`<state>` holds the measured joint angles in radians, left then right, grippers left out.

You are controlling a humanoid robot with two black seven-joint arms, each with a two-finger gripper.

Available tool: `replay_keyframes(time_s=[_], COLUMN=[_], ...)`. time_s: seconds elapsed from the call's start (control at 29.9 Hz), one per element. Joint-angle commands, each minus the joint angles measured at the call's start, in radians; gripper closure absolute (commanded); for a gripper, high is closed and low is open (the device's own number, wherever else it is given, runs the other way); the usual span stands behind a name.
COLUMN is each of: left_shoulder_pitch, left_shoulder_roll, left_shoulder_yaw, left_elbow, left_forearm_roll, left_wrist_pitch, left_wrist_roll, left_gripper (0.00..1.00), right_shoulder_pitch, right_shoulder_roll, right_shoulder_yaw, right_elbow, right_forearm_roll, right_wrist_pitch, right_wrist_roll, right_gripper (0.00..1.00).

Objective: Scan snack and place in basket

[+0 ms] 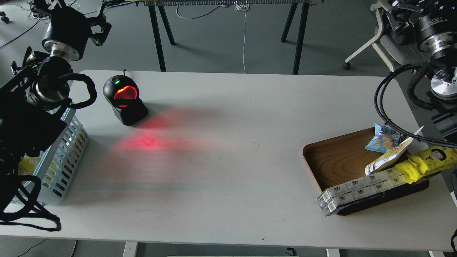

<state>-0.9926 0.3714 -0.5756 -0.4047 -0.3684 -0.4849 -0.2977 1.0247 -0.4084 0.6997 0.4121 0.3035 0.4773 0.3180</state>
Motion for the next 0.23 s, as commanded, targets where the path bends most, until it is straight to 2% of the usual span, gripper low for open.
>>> replay_keyframes(time_s=[0.0,0.2], left_shoulder_pitch=[0.003,0.011], left_shoulder_roll=[-0.008,-0.008], left_shoulder_yaw=[-0.019,-0.038], left_elbow=[-0.002,-0.003], left_forearm_roll=[-0.003,-0.001], left_wrist_pitch=[-0.001,-0.001], left_wrist_roll=[0.009,0.017], left_gripper=[0.00,0.00], right_shoulder_pitch=[0.006,0.009], right_shoulder_roll=[-0.006,-0.017], right_shoulder_yaw=[-0.003,-0.002], right_elbow=[0.005,0.027], right_forearm_roll=[-0.001,-0.001], right_wrist_pitch=[0.006,0.009], right_wrist_roll=[0.000,0.000], right_gripper=[0.01,0.01])
